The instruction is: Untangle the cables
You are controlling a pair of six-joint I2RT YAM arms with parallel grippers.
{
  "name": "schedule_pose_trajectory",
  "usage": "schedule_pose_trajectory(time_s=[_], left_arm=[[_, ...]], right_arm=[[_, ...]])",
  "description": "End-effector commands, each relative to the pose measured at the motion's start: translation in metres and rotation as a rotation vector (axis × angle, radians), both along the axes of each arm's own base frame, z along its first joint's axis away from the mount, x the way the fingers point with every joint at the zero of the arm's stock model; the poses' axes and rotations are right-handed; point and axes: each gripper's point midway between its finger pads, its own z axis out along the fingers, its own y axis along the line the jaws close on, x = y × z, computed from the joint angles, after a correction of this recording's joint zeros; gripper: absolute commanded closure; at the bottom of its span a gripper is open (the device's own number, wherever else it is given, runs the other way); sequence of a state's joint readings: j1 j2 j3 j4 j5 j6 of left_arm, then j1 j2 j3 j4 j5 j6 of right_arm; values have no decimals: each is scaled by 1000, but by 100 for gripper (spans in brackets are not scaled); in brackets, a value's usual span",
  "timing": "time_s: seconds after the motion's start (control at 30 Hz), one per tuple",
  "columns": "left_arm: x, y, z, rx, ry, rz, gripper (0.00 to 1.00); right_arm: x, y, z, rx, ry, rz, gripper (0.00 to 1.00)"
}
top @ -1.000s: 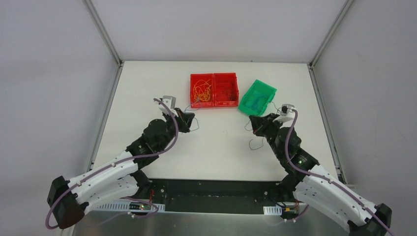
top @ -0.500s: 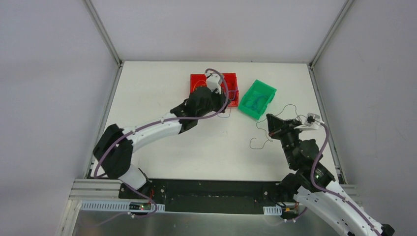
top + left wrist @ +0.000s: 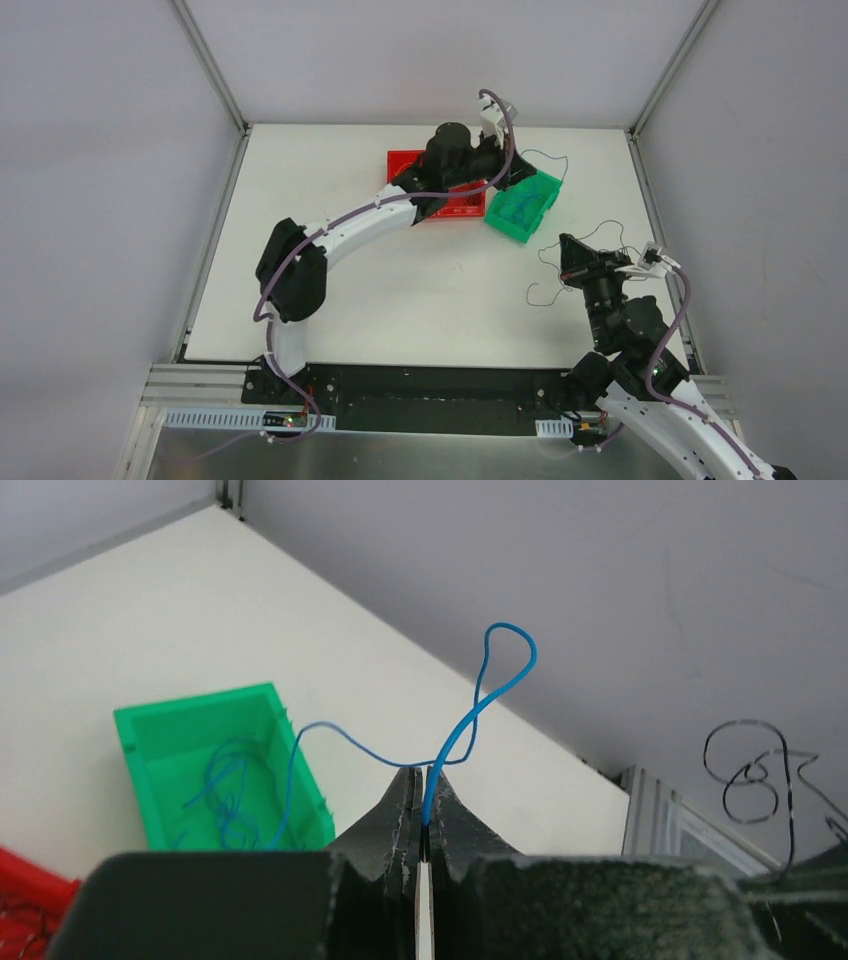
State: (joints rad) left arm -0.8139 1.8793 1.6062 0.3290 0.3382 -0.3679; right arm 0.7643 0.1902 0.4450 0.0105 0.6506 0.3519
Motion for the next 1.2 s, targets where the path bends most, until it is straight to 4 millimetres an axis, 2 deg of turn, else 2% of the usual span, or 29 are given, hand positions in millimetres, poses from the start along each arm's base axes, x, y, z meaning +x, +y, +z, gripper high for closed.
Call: schedule_pose_trajectory(time_s=[0.0, 0.17, 0.27, 0.33, 0.5, 0.6, 0.67, 0.77, 1.0, 1.17], left_arm=[[22, -23, 24, -110, 6, -82, 100], [64, -29, 2, -149, 70, -41, 100], [89, -25, -26, -128, 109, 28, 100], [101, -22, -52, -89, 145, 77, 100], [108, -29, -112, -28, 272, 80, 100], [105, -37, -140, -7, 347, 50, 100], [105, -37, -150, 7, 359, 48, 100], [104, -32, -148, 49, 302, 75, 100], [94, -22, -74, 35, 171, 77, 100], [76, -31, -43, 40, 80, 35, 100]], right_arm=[[0, -6, 8, 4, -23, -27, 100], [-4, -7, 12, 23, -38, -18, 100], [-6, -8, 15, 39, -47, -9, 100], [-7, -7, 16, 46, -50, -1, 100], [-8, -8, 17, 52, -52, 0, 100], [-8, -8, 17, 51, -52, 0, 100], [-8, -8, 16, 51, -50, -4, 100], [-7, -8, 15, 47, -46, -6, 100], [-6, -8, 15, 46, -45, -8, 100], [-6, -8, 14, 42, -44, -12, 100]])
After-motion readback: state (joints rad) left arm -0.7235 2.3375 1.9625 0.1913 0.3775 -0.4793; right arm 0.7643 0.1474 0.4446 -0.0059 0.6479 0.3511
